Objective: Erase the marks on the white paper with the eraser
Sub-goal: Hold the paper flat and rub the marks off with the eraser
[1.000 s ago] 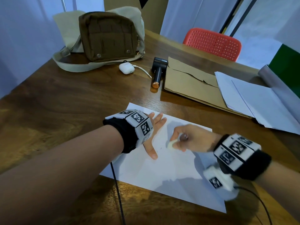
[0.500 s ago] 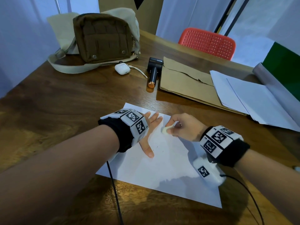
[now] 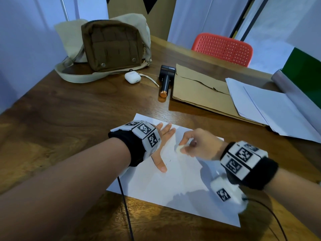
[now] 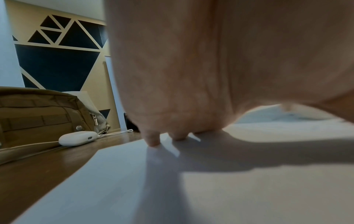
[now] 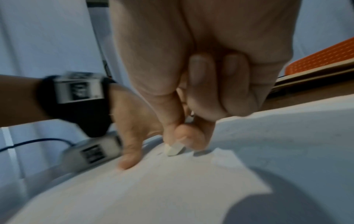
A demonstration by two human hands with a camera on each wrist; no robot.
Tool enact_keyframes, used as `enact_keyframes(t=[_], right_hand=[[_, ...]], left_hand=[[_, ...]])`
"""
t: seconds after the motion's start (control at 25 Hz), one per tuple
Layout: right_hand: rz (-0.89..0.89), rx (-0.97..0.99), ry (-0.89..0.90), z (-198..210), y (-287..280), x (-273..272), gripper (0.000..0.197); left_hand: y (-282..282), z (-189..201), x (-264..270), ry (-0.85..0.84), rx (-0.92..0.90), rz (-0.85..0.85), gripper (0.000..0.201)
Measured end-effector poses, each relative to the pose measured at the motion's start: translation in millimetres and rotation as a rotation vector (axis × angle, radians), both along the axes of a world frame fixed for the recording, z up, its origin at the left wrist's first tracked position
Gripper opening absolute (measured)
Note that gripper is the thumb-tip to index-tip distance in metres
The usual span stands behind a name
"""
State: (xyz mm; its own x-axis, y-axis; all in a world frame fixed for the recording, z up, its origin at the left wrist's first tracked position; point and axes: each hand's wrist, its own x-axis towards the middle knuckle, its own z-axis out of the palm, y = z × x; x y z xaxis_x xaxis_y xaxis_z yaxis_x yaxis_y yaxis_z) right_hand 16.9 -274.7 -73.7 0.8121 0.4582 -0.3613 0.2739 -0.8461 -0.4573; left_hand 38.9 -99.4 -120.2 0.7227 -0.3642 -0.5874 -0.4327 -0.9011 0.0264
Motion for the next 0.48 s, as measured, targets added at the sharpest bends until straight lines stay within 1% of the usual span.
enact_keyframes(t=[0.04, 0.12, 0.2, 0.28, 0.32, 0.4, 0.48], right_hand=[[0.054, -0.016, 0.047, 0.8, -1.4, -12.3, 0.014], [0.121, -0.048, 0.120, 0.4, -0.5, -26.1, 0.012], [0.095, -0.052, 0.034, 0.7, 6.5, -14.8, 0.005], [0.007, -0.001, -0.052, -0.4, 16.1, 0.7, 0.006], [-0.035, 0.036, -0.067, -2.2, 19.2, 2.3, 0.007], [-0.023, 0.112, -0.068, -10.5, 16.8, -10.6, 0.005], [0.052, 0.112, 0.012, -12.7, 11.4, -31.9, 0.006]], left_hand=[[-0.1, 0.5, 0.3, 0.002, 0.002, -0.004, 0.140], [-0.6, 0.6, -0.9, 0.008, -0.002, -0.012, 0.138], [-1.9, 3.6, -3.7, 0.006, -0.017, -0.018, 0.137], [-1.7, 6.7, -5.0, 0.007, -0.037, -0.023, 0.134], [-1.7, 7.8, -5.5, 0.008, -0.036, -0.024, 0.134], [-1.1, 8.4, -6.5, 0.001, -0.018, -0.025, 0.135], [-1.1, 7.8, -6.9, 0.002, -0.014, -0.028, 0.134]])
